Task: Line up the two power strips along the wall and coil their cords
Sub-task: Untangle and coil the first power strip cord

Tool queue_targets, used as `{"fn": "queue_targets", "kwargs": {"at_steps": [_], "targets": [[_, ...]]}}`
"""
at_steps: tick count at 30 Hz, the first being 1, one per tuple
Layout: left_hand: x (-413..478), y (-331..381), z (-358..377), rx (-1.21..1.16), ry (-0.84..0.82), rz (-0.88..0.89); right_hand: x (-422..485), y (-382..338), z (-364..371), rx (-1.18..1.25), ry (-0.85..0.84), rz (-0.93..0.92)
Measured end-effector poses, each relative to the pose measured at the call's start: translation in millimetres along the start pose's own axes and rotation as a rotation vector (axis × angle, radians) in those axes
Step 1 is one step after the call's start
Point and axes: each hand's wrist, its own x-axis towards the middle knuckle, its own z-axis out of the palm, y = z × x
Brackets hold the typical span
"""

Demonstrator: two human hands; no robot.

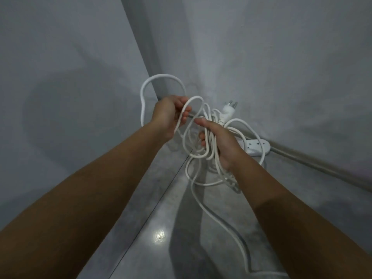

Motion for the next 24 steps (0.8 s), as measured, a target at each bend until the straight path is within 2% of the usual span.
{"fn": "queue_targets", "kwargs": {"at_steps": [4, 8, 13, 19, 24], "targets": [[-8, -10, 5, 0.124, 0.018, 0.073, -1, 5, 4, 0.001, 0.040, -0.013], [-12, -16, 1, 0.157, -0.025, 0.052, 3, 7, 7, -0.098, 0.127, -0.037], [-17, -16, 2, 0.079, -0.037, 0.019, 4, 11, 13, -0.181, 0.132, -0.062], [-16, -21, 7, -0.022, -0.044, -0.012, 1, 15, 18, -0.173, 0.103, -0.069], [-12, -24, 10, -0.058, -0.032, -0.081, 1, 11, 13, -0.177, 0.070, -0.016]]}}
